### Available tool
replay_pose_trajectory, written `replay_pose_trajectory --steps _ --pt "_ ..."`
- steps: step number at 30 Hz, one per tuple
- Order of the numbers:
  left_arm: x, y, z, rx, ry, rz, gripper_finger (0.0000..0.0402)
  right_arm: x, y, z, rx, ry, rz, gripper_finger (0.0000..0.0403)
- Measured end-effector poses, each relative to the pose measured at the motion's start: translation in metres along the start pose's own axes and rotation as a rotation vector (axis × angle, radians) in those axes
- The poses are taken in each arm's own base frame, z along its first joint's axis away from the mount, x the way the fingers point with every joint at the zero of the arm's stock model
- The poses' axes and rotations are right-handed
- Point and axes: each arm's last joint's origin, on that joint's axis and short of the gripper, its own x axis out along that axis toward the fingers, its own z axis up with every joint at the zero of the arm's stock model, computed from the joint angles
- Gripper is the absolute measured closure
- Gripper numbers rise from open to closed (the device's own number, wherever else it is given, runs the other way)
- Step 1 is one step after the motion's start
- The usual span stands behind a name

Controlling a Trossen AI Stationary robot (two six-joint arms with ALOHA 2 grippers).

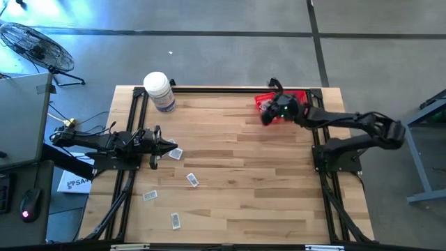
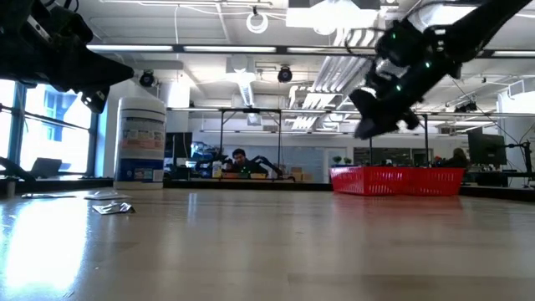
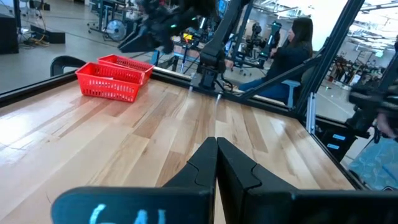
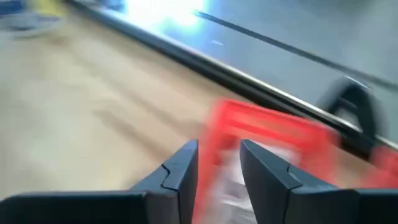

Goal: Pick & Place First Aid Supplies
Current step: Put the towelette pack into the left red bin

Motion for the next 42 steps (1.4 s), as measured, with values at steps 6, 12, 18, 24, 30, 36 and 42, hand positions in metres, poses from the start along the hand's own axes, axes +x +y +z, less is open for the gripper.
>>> replay_pose_trajectory --steps 6,12,18,24,30,36,42 --pt "0.0 0.0 0.0 0.0 -0.001 0.0 0.0401 -0.01 0.069 0.014 -0.218 -0.075 0.328 0.0297" --pt "0.0 0.0 0.0 0.0 0.0 0.0 0.0401 -0.004 0.142 -0.005 -0.42 -0.114 0.688 0.029" --pt "0.0 0.0 0.0 0.0 -0.001 0.0 0.0401 0.01 0.189 -0.03 -0.519 -0.052 0.744 0.0281" --pt "0.0 0.0 0.0 0.0 -0.001 0.0 0.0401 0.004 0.209 -0.041 -0.551 -0.068 0.772 0.0283" --pt "0.0 0.0 0.0 0.0 -0.001 0.0 0.0401 -0.011 0.222 -0.044 -0.523 -0.138 0.829 0.0285" --pt "0.0 0.001 0.003 -0.008 -0.04 0.037 0.0401 -0.023 0.231 -0.05 -0.476 -0.165 0.775 0.0286" --pt "0.0 0.0 0.001 -0.055 -0.011 -0.007 0.0401 -0.033 0.238 -0.057 -0.436 -0.165 0.743 0.0286"
